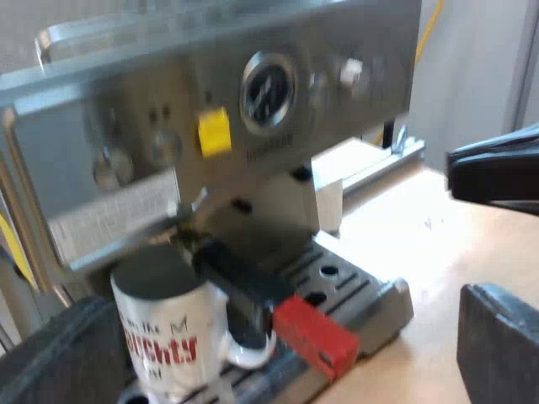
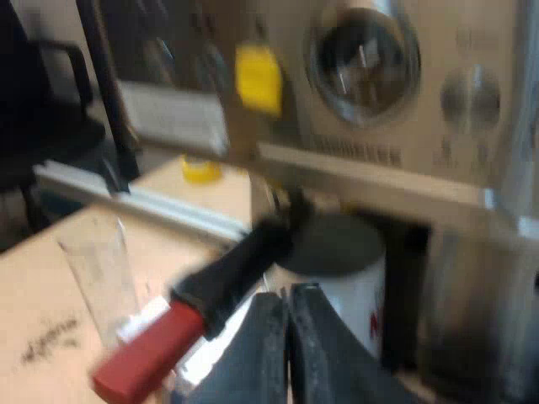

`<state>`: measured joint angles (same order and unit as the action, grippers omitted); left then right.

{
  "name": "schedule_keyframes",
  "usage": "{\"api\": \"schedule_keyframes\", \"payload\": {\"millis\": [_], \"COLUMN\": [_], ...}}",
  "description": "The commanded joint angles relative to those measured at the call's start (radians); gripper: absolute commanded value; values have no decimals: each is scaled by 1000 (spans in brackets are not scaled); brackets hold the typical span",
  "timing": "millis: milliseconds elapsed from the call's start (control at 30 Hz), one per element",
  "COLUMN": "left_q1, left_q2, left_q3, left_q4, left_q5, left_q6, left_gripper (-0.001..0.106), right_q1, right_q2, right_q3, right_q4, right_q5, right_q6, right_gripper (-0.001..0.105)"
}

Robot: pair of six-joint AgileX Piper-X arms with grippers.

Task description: Place mug into machine

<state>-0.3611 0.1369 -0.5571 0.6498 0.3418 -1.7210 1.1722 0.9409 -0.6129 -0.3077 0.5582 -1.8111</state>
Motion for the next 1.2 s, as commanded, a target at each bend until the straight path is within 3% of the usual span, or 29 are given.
{"api": "schedule_keyframes", "payload": {"millis": [33,267,800,1200], "left_q1": [-4,-4,-4,-4], "left_q2": [-3,-3,-3,-3], "left_q3": [-30,-34,-54,-54], "left_q4": [2,-3,-4,4], "left_q5": [0,0,0,0], "left_q6": [-6,-8,-8,-8], "left_gripper": [81,81,81,81], "right_q1": [30,38,-31,-95], "right_q2": [-17,65,387,499], "right_q3": [-35,-148,-424,-504], "right_q4": [-2,27,109,109], "right_q5": [61,116,88,74], "right_q6": [-36,-33,-25,-25], "right_gripper": [0,0,0,0]}}
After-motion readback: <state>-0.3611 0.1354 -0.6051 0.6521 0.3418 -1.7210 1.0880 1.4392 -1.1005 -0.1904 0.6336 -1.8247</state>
